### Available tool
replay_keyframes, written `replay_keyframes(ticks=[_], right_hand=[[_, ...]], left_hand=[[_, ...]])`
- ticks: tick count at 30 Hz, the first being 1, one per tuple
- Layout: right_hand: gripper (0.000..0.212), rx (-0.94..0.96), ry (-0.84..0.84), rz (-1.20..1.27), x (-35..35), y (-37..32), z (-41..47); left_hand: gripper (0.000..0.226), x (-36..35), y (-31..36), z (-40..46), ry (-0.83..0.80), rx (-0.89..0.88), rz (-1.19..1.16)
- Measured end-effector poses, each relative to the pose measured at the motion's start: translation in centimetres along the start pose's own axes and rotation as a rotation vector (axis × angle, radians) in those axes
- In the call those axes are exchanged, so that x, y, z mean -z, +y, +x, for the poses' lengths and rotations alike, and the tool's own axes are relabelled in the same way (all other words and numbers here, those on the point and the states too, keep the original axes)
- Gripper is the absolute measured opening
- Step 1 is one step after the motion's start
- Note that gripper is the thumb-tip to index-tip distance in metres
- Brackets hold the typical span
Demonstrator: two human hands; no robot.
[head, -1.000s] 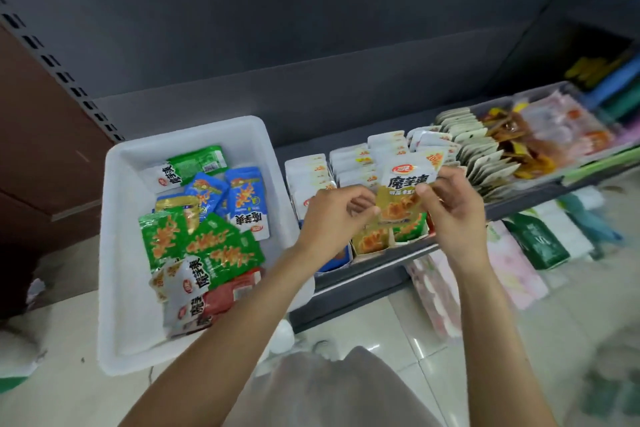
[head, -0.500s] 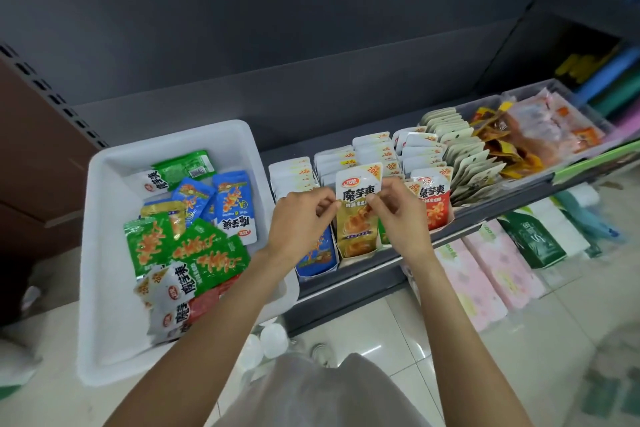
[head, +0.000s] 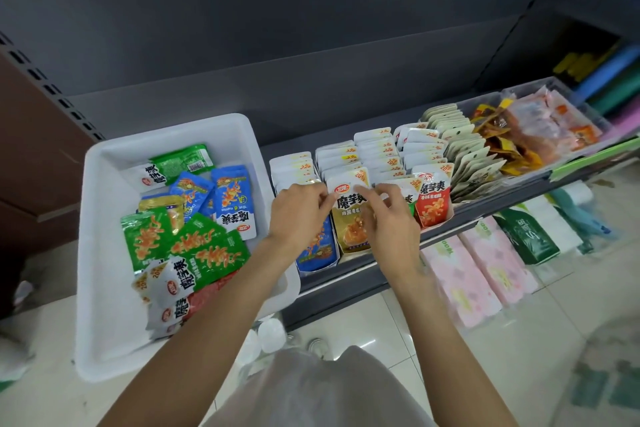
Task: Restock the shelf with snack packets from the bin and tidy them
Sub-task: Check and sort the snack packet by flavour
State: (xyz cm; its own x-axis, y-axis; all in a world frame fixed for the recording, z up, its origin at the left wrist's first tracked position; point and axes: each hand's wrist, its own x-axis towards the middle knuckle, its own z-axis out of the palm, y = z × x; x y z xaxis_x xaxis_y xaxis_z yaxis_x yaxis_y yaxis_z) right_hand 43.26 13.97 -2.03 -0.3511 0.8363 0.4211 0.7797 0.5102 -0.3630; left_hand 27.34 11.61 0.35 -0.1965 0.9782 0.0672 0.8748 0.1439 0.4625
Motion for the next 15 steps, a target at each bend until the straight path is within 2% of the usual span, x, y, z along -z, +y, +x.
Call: replay_keyframes(ticks=[4,9,15], right_hand=[[0.038,-0.031,-0.042,0.017,-0.2,-0.4,-0.2],[0.034,-0.061,-0.042,0.114,0.7,-0.5,-0.5],[0.031,-0.071,0.020,0.185,2.0,-0.9,-1.1]], left_hand=[[0.036,-0.4,0.1,0.3,-0.052,-0.020,0.026],[0.042,0.0,-0.4,0.0,-0.072,-0.002,-0.051],[0.040,1.7,-0.8,-1.6,-0.003,0.017,-0.213]])
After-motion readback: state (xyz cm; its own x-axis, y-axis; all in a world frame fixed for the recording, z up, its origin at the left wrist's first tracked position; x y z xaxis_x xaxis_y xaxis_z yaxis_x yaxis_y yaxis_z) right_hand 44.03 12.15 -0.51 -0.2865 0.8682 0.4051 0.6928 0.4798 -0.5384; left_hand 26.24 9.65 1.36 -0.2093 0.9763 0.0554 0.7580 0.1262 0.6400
